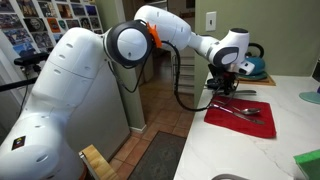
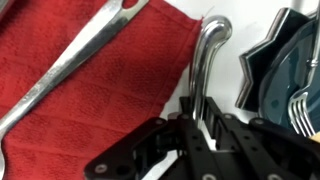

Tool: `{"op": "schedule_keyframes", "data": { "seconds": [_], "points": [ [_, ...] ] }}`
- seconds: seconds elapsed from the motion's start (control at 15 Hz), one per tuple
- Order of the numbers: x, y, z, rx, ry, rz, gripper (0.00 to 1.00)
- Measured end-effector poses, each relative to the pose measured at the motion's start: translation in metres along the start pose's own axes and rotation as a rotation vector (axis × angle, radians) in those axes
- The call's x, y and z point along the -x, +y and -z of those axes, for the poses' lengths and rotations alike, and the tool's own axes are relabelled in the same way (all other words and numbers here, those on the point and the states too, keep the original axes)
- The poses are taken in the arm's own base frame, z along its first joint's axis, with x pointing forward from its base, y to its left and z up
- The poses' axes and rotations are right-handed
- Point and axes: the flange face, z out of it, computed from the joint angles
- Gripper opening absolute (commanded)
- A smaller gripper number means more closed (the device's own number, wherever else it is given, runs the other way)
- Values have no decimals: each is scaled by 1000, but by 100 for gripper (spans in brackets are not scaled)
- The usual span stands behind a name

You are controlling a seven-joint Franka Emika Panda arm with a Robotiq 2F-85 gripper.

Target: Remove the knife at the far right and use it to slide the towel slightly to the right then place it on the worktop on the left side of the towel, pick up the remaining knife on the towel and place it next to the one on the worktop

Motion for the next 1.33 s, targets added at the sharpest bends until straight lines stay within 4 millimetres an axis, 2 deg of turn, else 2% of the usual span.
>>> {"op": "schedule_keyframes", "data": {
  "seconds": [0.67,1.33],
  "points": [
    [-6,-9,-9,13,14,-98,5],
    [-1,-5,-4,161,30,-101,5]
  ]
}}
